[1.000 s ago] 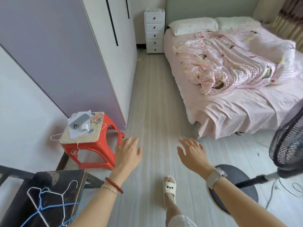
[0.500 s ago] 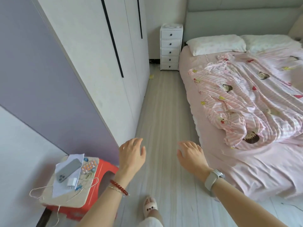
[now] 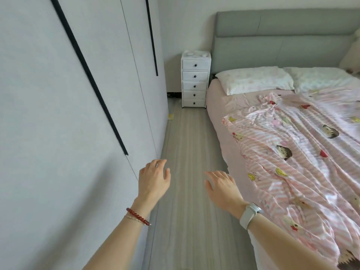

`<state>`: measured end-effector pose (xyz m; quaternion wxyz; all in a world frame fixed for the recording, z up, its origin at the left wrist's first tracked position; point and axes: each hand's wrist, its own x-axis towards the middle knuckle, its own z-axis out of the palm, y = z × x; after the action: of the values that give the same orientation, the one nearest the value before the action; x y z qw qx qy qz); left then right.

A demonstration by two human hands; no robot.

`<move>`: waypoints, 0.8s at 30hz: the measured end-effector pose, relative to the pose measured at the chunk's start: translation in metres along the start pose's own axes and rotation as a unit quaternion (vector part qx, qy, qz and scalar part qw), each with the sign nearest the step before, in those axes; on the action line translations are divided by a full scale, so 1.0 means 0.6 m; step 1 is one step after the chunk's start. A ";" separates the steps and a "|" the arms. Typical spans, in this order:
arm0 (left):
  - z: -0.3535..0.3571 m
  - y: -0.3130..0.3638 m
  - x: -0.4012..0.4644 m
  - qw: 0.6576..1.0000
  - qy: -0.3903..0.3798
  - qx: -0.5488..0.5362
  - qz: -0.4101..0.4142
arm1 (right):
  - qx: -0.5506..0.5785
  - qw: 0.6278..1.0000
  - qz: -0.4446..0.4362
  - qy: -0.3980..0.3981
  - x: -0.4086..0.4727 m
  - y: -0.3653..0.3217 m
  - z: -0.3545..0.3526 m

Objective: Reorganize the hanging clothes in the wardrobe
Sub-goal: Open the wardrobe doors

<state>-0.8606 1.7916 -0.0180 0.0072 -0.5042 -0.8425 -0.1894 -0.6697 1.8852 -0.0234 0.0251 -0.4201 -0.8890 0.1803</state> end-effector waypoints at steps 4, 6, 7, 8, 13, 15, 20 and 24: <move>0.001 -0.014 0.134 0.999 0.038 0.002 0.001 | 0.001 1.000 -0.025 0.020 0.150 0.000 -0.029; -0.006 -0.028 0.191 0.997 0.070 0.013 -0.008 | 0.000 0.998 -0.051 0.023 0.231 -0.008 -0.042; -0.012 -0.035 0.218 0.995 0.093 0.022 -0.009 | 0.002 0.997 -0.067 0.027 0.272 -0.016 -0.048; -0.017 -0.043 0.245 0.992 0.119 0.033 -0.011 | 0.006 0.996 -0.088 0.034 0.316 -0.024 -0.055; -0.061 -0.074 0.370 0.954 0.270 0.116 -0.052 | 0.067 0.967 -0.237 0.064 0.524 -0.090 -0.101; -0.090 -0.074 0.407 0.929 0.332 0.151 -0.068 | 0.110 0.941 -0.312 0.071 0.584 -0.126 -0.125; -0.172 -0.061 0.441 0.855 0.449 0.238 -0.101 | 0.219 0.849 -0.473 0.091 0.669 -0.238 -0.178; -0.232 -0.057 0.412 0.777 0.522 0.309 -0.168 | 0.277 0.746 -0.592 0.127 0.677 -0.335 -0.210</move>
<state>-1.0361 1.9413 0.1510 0.5689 -0.1493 -0.7944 -0.1515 -1.0557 2.1132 0.1192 0.3548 0.1974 -0.8589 0.3122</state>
